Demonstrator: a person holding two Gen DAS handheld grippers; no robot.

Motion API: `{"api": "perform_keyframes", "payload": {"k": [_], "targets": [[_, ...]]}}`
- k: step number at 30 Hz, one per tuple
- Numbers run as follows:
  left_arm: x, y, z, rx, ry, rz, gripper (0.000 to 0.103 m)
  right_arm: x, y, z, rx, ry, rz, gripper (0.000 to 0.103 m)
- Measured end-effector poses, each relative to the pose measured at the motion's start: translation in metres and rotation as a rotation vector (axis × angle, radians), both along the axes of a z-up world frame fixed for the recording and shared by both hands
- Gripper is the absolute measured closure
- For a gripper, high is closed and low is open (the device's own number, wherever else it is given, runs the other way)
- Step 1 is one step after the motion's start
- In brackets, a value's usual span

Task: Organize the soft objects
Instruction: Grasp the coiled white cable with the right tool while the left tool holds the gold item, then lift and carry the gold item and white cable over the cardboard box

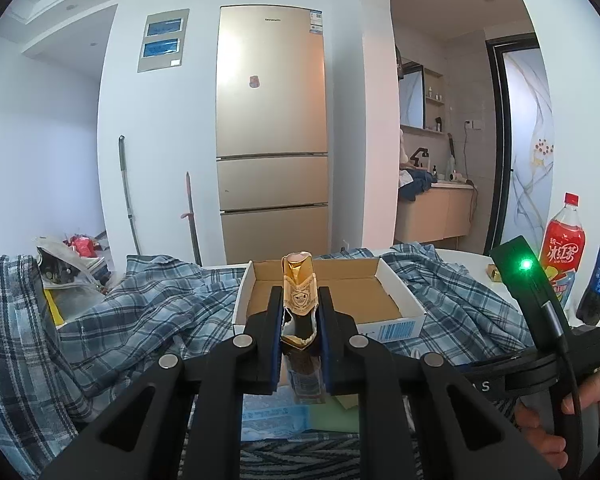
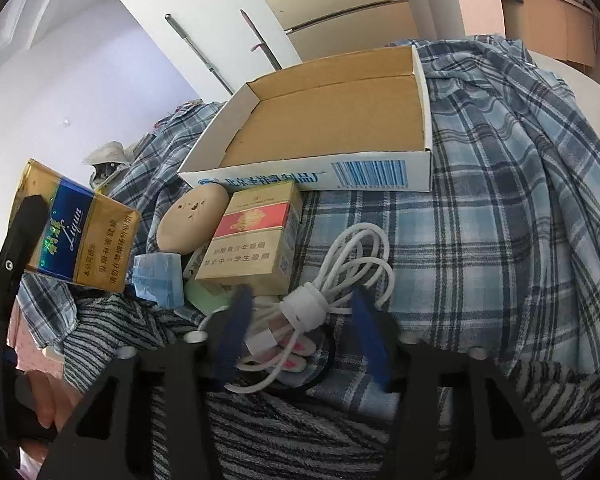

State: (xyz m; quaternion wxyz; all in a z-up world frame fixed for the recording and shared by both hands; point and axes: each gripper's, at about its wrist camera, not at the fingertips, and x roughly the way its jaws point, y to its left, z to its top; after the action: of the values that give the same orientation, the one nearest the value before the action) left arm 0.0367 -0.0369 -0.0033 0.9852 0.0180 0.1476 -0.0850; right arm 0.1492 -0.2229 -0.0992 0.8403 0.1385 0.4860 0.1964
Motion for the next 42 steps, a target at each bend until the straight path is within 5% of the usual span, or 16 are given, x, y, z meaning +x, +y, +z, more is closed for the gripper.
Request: {"api": "perform_keyframes", "payload": {"k": [6,8,10,14,20,22,25,31,37,42], "targets": [[-0.013,0.005,0.005,-0.032,-0.065,0.03,0.087,0.002,-0.005,-0.001,0.056,0.033,0.003,0.068],[-0.015,0.004,0.006,-0.028,-0.073,0.025,0.087,0.001,-0.011,-0.002,0.085,0.058,-0.019,0.062],[-0.016,0.002,0.006,-0.022,-0.083,0.028,0.087,0.001,-0.016,-0.005,0.117,0.092,-0.041,0.045],[-0.018,0.0,0.007,-0.019,-0.097,0.028,0.087,0.001,-0.019,-0.009,0.166,0.122,-0.045,0.045],[-0.016,0.002,0.006,-0.029,-0.085,0.034,0.087,0.002,-0.003,-0.011,0.107,0.088,-0.029,0.045],[-0.015,0.002,0.006,-0.031,-0.083,0.036,0.087,0.003,-0.002,-0.015,0.105,0.102,-0.021,0.063],[-0.015,0.002,0.006,-0.03,-0.082,0.036,0.087,0.007,0.004,-0.02,0.134,0.121,0.06,0.072],[-0.015,0.003,0.006,-0.028,-0.089,0.034,0.087,-0.001,0.005,-0.005,0.103,0.017,0.05,0.083],[-0.017,0.003,0.006,-0.027,-0.104,0.025,0.087,-0.026,0.008,0.028,-0.082,-0.264,0.046,0.095],[-0.024,0.0,0.008,-0.022,-0.131,0.014,0.087,-0.043,0.011,0.045,-0.145,-0.423,0.013,0.095]]}}
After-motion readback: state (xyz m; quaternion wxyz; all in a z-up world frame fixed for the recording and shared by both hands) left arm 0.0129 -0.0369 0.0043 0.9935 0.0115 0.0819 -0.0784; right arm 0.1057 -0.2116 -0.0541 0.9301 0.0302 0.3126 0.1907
